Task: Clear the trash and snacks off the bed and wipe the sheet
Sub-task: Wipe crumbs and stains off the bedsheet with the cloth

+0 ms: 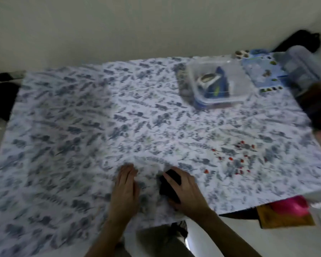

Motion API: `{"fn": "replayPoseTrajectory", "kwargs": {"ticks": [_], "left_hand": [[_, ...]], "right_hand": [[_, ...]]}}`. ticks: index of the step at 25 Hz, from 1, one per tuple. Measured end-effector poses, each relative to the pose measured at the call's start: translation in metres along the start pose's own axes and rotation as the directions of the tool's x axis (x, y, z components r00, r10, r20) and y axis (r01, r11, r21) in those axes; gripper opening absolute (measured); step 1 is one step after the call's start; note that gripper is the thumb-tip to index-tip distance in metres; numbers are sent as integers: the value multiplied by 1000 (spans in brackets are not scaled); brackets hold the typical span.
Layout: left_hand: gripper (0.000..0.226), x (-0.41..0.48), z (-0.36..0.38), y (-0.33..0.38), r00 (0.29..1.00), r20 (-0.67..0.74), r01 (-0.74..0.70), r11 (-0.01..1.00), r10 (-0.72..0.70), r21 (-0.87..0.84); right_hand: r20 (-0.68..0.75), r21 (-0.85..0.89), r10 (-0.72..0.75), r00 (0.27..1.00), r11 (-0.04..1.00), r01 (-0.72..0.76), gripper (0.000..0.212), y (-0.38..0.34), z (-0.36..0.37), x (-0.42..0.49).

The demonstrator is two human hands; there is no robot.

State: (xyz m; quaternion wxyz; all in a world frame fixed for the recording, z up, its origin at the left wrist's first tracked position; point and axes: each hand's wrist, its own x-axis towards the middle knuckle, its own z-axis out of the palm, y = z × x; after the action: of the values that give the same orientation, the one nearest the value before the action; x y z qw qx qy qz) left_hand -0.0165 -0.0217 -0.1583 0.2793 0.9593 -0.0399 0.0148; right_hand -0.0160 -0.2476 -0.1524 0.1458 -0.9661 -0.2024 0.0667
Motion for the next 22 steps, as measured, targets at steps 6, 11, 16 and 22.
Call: {"fn": "replayPoseTrajectory", "kwargs": {"ticks": [6,11,16,22], "left_hand": [[36,52,71,90,995,59,-81,997,81,-1],[45,73,72,75,995,17,-95,988,93,126],[47,68,73,68,982,4,-185,951,190,247],[49,70,75,67,990,52,-140,956,131,259]], "right_hand": [[-144,36,161,976,987,-158,65,147,-46,-116],[-270,69,588,762,801,-594,69,235,-79,-151],[-262,161,818,512,560,-813,74,294,-101,-109],[-279,124,603,747,794,-594,66,238,-86,-18]]}}
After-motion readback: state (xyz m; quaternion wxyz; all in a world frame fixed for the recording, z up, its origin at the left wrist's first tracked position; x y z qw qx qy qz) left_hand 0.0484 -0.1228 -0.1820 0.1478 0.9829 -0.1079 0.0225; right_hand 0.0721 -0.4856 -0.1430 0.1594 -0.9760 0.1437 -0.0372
